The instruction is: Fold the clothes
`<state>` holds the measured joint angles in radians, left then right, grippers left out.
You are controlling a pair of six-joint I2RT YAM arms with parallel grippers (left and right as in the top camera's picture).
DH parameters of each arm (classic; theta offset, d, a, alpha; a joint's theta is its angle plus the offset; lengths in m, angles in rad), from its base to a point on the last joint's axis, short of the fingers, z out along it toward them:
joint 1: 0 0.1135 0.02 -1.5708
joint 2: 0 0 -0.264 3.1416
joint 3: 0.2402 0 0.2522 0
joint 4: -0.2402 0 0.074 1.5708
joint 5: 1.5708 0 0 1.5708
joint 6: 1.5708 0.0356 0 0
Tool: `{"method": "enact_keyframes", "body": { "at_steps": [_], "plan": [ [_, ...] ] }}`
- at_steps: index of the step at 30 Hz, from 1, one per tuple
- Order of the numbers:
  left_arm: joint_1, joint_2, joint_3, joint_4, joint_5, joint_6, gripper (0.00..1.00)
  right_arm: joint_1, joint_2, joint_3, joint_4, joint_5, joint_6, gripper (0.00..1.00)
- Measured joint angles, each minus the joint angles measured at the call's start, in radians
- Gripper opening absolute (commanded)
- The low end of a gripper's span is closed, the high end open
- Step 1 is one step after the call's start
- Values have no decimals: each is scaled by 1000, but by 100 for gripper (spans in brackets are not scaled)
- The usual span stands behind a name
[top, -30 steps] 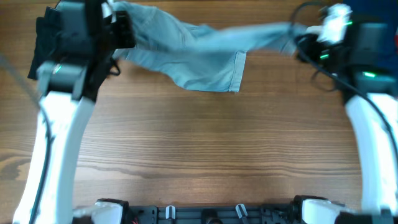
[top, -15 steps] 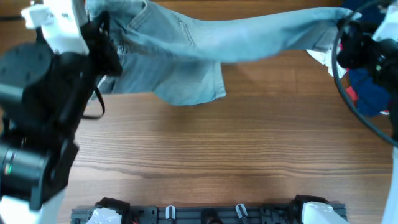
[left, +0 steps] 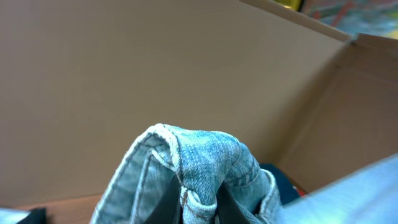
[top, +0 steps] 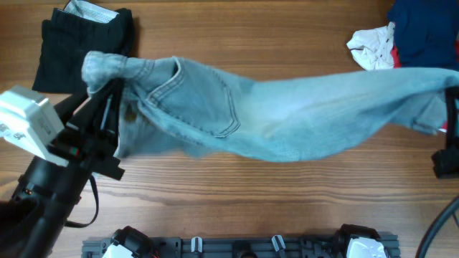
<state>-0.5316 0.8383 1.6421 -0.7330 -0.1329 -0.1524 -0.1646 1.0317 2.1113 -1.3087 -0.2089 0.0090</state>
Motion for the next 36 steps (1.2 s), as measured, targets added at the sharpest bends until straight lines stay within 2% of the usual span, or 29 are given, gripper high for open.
{"method": "enact_keyframes", "body": {
  "at_steps": [5,9,15,19,28,34,36],
  "plan": [
    [-1,69,1,-29,-159,-23,4,0,73,3,-25,31,-24,4],
    [0,217,3,-50,-290,-29,4,0,255,5,-68,18,-65,4],
    [30,517,3,-79,-354,-52,4,-1,595,-13,-100,-57,-127,4],
    [42,722,2,-68,-357,-81,4,-1,783,-34,-45,-94,-145,4],
    [116,1077,2,108,-324,-121,4,8,1143,-42,164,-177,-146,4],
    [198,1197,-2,379,-246,-129,4,36,1268,-43,280,-195,-141,4],
    [214,1226,-3,529,-217,-129,29,51,1275,-44,315,-198,-137,4]
  ]
}}
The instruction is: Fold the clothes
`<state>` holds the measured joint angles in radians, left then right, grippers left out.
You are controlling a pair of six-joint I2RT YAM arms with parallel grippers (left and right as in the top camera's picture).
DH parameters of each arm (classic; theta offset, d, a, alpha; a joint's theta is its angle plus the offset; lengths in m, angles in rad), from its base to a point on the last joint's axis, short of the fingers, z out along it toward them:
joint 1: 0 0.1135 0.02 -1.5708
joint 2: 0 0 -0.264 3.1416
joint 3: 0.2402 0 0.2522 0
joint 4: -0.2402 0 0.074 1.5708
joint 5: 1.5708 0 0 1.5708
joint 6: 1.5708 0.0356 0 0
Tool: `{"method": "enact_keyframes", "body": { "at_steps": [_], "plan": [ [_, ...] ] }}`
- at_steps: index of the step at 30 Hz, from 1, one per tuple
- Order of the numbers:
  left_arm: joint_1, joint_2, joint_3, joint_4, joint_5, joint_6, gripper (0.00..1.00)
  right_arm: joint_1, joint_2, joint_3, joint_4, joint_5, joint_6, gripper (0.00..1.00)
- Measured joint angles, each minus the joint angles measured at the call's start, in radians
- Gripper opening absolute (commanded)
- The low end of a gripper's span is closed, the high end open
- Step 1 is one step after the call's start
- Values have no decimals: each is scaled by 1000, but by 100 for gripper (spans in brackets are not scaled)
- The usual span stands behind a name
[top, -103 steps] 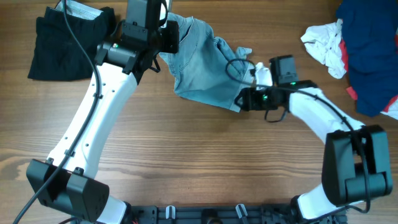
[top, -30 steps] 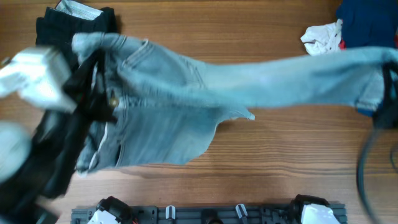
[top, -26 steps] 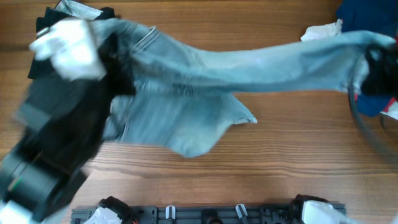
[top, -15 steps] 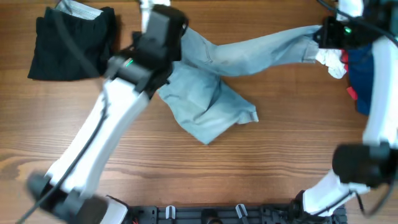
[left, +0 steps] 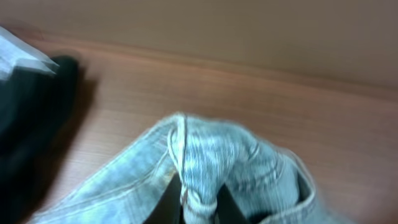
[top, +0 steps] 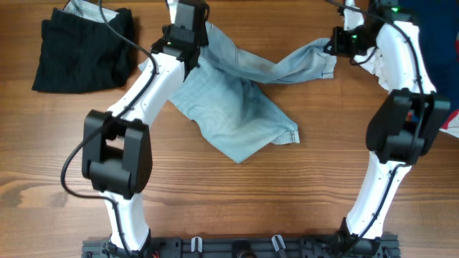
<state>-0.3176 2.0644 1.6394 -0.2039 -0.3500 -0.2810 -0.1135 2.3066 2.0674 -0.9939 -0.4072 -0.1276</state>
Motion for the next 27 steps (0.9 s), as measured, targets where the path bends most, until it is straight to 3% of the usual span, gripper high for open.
{"method": "enact_keyframes", "body": {
  "at_steps": [1,3,5,6,8,13,18,27],
  "plan": [
    [5,13,-1,71,11,2,100,19,1,0,40,-3,7,4],
    [13,51,-3,285,34,-2,100,36,1,0,71,-5,14,6],
    [14,80,1,452,45,-3,100,48,1,0,97,-5,24,26],
    [14,90,4,502,50,-3,100,56,1,0,107,-5,28,33],
    [14,93,4,511,54,-4,100,63,1,0,125,-9,43,34],
    [21,95,8,359,39,40,100,57,1,0,206,-12,98,37],
    [40,94,10,107,-1,74,100,24,1,1,297,-26,142,36],
    [51,-21,7,-173,-23,100,100,42,-21,1,106,-117,74,50]
  ]
}}
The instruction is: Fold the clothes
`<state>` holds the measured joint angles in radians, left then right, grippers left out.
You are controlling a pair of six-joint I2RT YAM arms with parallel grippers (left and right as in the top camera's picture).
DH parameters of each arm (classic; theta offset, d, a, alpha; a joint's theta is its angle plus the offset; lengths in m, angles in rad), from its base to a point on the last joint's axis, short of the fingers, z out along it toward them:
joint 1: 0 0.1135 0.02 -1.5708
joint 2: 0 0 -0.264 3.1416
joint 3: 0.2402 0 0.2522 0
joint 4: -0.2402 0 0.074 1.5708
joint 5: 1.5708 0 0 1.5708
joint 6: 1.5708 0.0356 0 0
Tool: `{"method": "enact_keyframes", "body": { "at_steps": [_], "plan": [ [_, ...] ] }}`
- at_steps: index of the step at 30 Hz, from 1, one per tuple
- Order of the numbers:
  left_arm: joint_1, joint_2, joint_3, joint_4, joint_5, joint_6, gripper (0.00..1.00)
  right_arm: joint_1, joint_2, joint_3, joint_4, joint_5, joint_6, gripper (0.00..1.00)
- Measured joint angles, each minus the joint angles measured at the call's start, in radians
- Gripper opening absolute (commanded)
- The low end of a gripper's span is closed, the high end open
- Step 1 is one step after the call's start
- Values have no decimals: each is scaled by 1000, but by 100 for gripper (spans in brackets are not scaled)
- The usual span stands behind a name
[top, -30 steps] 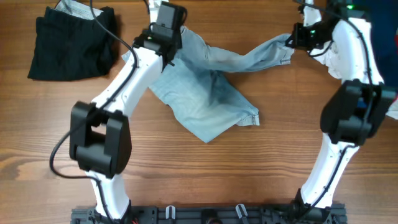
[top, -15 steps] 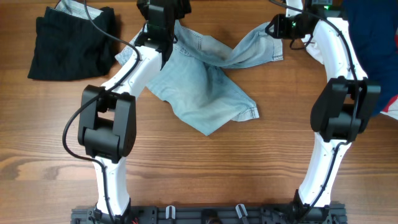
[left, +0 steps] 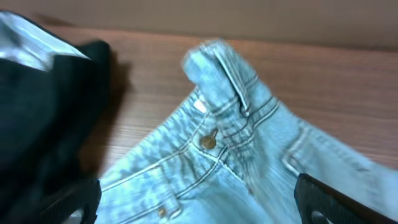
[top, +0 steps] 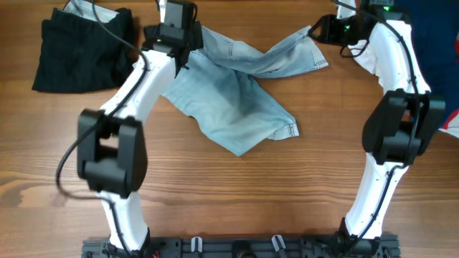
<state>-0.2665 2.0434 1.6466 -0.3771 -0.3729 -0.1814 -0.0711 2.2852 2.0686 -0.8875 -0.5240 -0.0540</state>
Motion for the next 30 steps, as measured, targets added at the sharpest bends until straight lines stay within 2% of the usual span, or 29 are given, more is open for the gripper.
{"method": "enact_keyframes", "body": {
  "at_steps": [3,8,15,19,25,28,30],
  "plan": [
    [0,-114,0,-75,0,-11,100,51,-44,0,-50,-8,-47,53],
    [16,-287,9,-208,-5,-50,100,168,-111,0,-95,-13,-146,64],
    [108,-304,11,-338,20,-95,100,285,-96,0,-79,41,-328,80],
    [155,-303,11,-342,60,-99,100,309,-55,0,-76,64,-458,81],
    [176,-303,11,-357,98,-103,100,336,23,0,-67,84,-630,78],
    [176,-303,11,-359,109,-103,100,346,51,0,-21,92,-673,66],
    [176,-303,11,-359,111,-103,100,350,72,0,37,100,-671,50]
  ]
}}
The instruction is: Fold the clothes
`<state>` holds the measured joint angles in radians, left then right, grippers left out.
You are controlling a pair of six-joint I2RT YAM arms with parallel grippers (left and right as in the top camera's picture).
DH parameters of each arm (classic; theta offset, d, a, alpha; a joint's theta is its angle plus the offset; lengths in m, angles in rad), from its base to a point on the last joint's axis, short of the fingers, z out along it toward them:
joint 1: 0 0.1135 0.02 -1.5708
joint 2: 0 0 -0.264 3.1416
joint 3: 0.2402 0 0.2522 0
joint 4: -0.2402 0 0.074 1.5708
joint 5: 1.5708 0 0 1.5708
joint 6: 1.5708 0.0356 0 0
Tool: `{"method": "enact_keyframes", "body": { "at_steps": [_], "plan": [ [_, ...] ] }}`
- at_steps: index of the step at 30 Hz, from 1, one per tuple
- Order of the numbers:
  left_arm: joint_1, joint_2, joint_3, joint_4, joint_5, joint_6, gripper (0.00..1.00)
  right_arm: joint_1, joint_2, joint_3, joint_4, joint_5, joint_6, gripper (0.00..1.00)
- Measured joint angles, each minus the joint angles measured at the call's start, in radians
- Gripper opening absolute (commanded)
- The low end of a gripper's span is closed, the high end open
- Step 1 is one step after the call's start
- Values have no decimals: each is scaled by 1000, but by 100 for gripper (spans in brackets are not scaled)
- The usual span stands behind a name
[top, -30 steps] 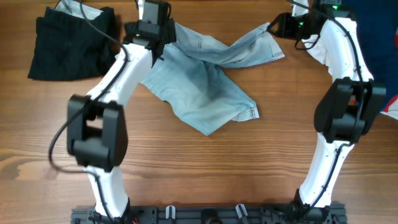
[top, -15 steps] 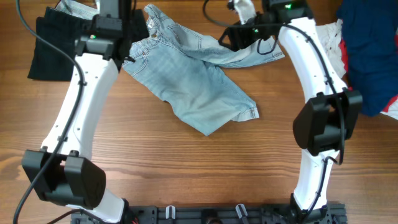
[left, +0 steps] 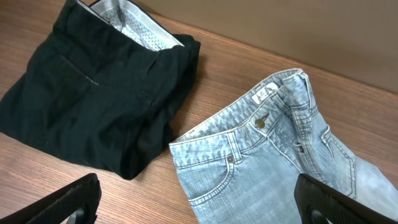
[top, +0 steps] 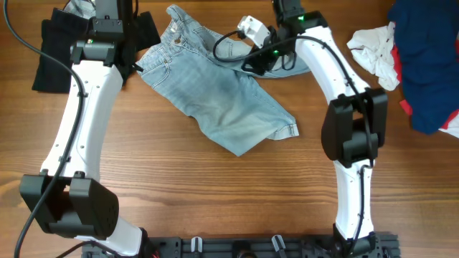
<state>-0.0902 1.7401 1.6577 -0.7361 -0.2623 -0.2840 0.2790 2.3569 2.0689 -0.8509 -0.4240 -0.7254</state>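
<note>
The light blue jeans (top: 222, 97) lie flat on the far middle of the table, waistband (left: 273, 112) to the far left, one leg doubled back over the top. My left gripper (top: 133, 39) (left: 196, 205) stands open above the gap between the jeans and a folded black garment (left: 93, 106), holding nothing. My right gripper (top: 259, 61) sits low over the doubled-back leg near the jeans' upper right. Its jaws are hidden from above.
The folded black garment (top: 57, 50) lies at the far left corner. A white and red cloth (top: 373, 46) and a dark blue garment (top: 430, 64) are piled at the far right. Bare wooden table (top: 215, 193) fills the near half.
My left gripper, open then too, has moved left off the waistband. My right gripper has come from the far right to the jeans' middle, and the leg end now lies doubled over there.
Both grippers first held the jeans stretched in the air. Then the jeans lay on the far table, left shut on the waistband and right holding the leg end. Then the left was open at the waistband. Now the jeans lie flatter with the leg brought inward.
</note>
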Motion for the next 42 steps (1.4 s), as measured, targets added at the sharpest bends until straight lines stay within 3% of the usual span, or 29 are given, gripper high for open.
{"method": "enact_keyframes", "body": {
  "at_steps": [4,7,14,23,25,27,28,30,32,37,42],
  "plan": [
    [0,0,0,3,0,0,100,2,35,0,82,8,33,18],
    [0,0,0,3,0,0,100,2,41,0,126,12,65,5],
    [0,0,0,3,0,0,100,-5,41,3,211,18,159,4],
    [0,0,0,3,10,0,100,-95,43,29,464,43,334,4],
    [0,0,0,3,19,0,100,-121,57,32,518,50,365,12],
    [0,0,0,2,25,0,100,-134,76,34,562,60,397,49],
    [0,0,0,3,26,0,100,-138,85,34,576,64,419,61],
    [0,0,0,3,27,0,100,-144,107,34,604,75,456,74],
    [0,0,0,2,29,0,100,-145,124,34,614,85,497,94],
    [0,0,0,2,29,0,100,-150,108,34,562,93,617,100],
    [0,0,0,-27,31,10,100,-166,-56,34,178,98,700,100]
  ]
}}
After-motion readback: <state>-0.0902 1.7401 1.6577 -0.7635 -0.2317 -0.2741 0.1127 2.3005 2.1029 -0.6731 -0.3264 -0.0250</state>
